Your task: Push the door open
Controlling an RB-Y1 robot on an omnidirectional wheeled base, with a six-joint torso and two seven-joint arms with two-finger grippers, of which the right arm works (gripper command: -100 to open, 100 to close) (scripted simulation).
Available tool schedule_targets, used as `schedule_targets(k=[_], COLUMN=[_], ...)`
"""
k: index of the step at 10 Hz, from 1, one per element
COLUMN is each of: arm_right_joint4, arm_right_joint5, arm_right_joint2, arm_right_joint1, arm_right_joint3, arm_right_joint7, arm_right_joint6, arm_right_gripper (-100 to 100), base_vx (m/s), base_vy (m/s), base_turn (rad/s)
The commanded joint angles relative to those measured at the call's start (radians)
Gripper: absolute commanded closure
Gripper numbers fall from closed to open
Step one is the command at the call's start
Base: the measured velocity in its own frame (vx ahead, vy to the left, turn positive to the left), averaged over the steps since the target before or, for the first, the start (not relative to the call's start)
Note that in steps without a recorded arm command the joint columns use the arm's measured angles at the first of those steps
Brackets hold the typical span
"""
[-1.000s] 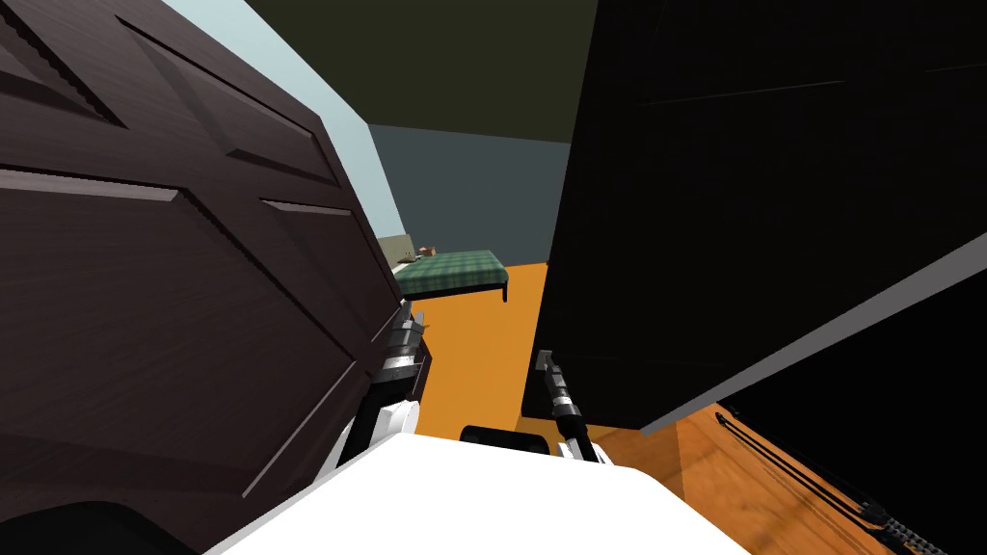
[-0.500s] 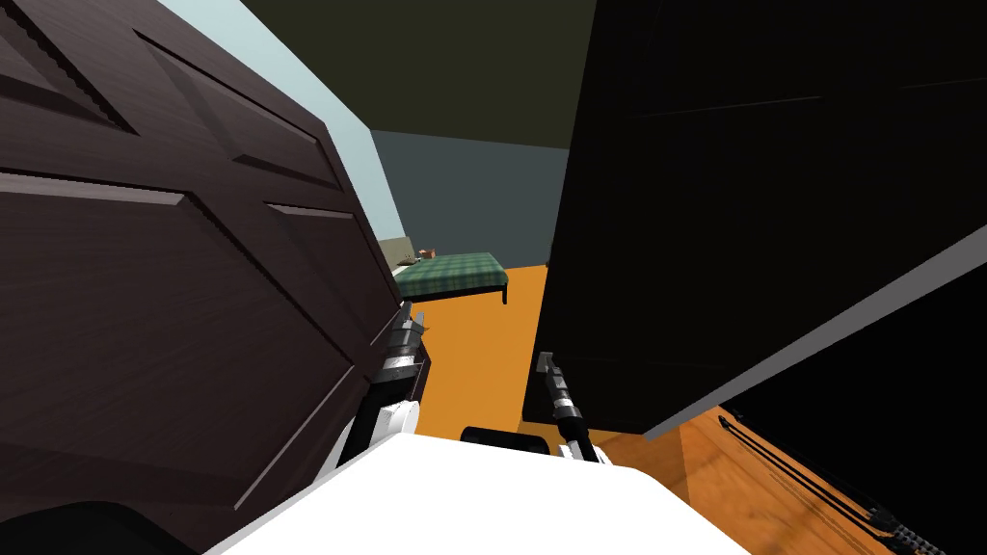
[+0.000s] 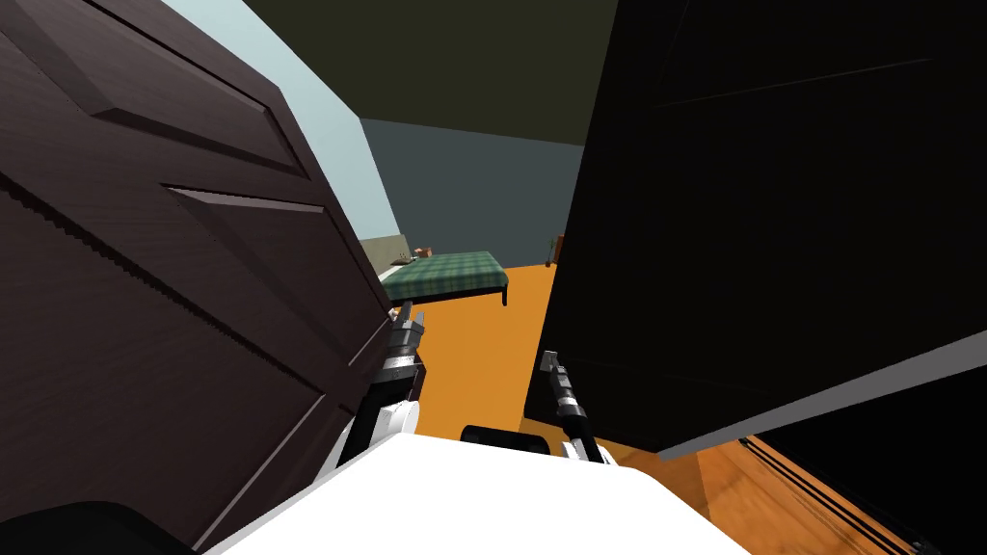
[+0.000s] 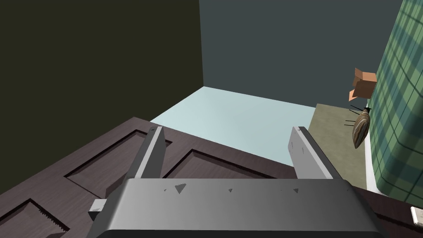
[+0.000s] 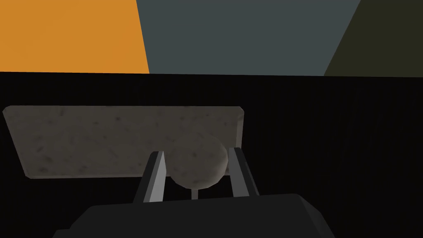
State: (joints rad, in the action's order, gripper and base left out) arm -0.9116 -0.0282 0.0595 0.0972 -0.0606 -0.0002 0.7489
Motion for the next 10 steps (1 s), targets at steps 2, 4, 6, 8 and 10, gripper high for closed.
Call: schedule_targets(k=[2, 4, 6, 8, 10], arm_right_joint4=[0.007, 0.011, 0.016, 0.022, 0.016], arm_right_joint5=[-0.017, -0.026, -0.036, -0.050, -0.049], arm_right_joint2=[0.013, 0.015, 0.016, 0.016, 0.009], arm_right_joint1=[-0.012, -0.016, -0.021, -0.028, -0.021], arm_right_joint3=[0.041, 0.062, 0.084, 0.114, 0.101], arm_right_joint7=[0.009, 0.015, 0.022, 0.030, 0.026], arm_right_joint6=[0.002, 0.001, 0.000, -0.001, -0.007], arm_right_gripper=[100, 100, 100, 100, -100], base_vx=[0.177, 0.163, 0.117, 0.178, -0.116], base_vy=[0.071, 0.043, 0.041, 0.059, 0.100], base_turn=[-0.056, -0.065, -0.051, -0.127, -0.055])
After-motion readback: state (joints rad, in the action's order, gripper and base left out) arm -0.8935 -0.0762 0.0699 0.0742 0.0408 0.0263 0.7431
